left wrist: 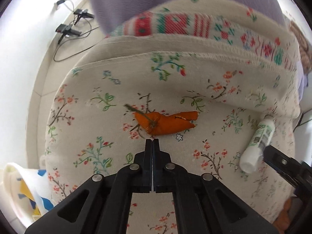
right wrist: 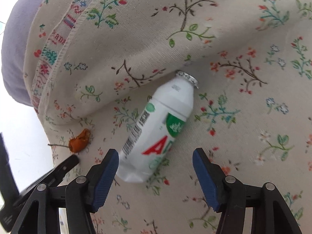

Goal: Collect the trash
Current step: 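Grasp the orange peel with the left tool while the right tool grasps the white AD bottle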

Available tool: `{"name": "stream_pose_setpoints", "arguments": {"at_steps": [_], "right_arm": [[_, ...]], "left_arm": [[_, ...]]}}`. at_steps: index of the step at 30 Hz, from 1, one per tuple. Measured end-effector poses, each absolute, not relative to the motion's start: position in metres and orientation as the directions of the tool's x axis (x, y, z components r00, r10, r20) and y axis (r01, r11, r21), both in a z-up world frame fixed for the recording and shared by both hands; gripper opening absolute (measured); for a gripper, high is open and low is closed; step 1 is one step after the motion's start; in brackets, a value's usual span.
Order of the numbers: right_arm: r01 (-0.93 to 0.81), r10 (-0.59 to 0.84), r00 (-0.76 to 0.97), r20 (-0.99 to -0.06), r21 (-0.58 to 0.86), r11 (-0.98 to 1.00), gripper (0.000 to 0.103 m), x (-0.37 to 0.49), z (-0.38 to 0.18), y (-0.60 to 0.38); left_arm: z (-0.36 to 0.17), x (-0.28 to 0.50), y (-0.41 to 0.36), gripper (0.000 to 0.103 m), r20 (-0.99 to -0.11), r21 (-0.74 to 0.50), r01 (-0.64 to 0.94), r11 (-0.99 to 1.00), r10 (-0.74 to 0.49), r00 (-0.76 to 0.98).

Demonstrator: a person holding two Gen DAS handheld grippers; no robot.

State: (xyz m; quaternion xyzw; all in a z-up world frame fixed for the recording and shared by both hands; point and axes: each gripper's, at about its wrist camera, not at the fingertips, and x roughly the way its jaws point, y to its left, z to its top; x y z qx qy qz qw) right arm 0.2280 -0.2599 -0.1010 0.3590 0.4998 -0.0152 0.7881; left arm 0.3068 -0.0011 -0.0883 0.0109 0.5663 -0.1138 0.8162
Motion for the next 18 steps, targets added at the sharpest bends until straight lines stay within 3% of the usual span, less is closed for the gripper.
{"name": "stream_pose_setpoints", "arguments": {"at_steps": [7, 11, 13, 15, 16, 18], "right_arm": [[0.377, 0.301, 0.498, -0.813, 0.515, 0.77, 0.068, 0.243, -0.103, -0.243], [0.369, 0.289, 0.521, -0.803, 0.517, 0.772, 0.067, 0.244, -0.105, -0.238], [0.358, 0.295, 0.526, -0.798, 0.522, 0.774, 0.055, 0.243, -0.106, -0.239], [0.347, 0.31, 0.533, -0.787, 0.538, 0.768, 0.053, 0.24, -0.109, -0.242], [0.343, 0.308, 0.537, -0.785, 0.537, 0.771, 0.051, 0.238, -0.109, -0.241], [0.346, 0.317, 0.543, -0.778, 0.55, 0.76, 0.046, 0.232, -0.109, -0.243]], "left_arm": [[-0.083, 0.312, 0.031, 0.0, -0.903, -0.251, 0.123, 0.96, -0.278, 0.327], [-0.089, 0.318, 0.039, 0.0, -0.904, -0.259, 0.102, 0.961, -0.278, 0.325], [-0.087, 0.317, 0.04, 0.0, -0.898, -0.264, 0.109, 0.958, -0.286, 0.333], [-0.088, 0.323, 0.034, 0.002, -0.893, -0.27, 0.112, 0.956, -0.292, 0.343], [-0.087, 0.324, 0.029, 0.004, -0.894, -0.269, 0.112, 0.956, -0.292, 0.339], [-0.089, 0.33, 0.018, 0.021, -0.903, -0.272, 0.102, 0.957, -0.29, 0.317]]}}
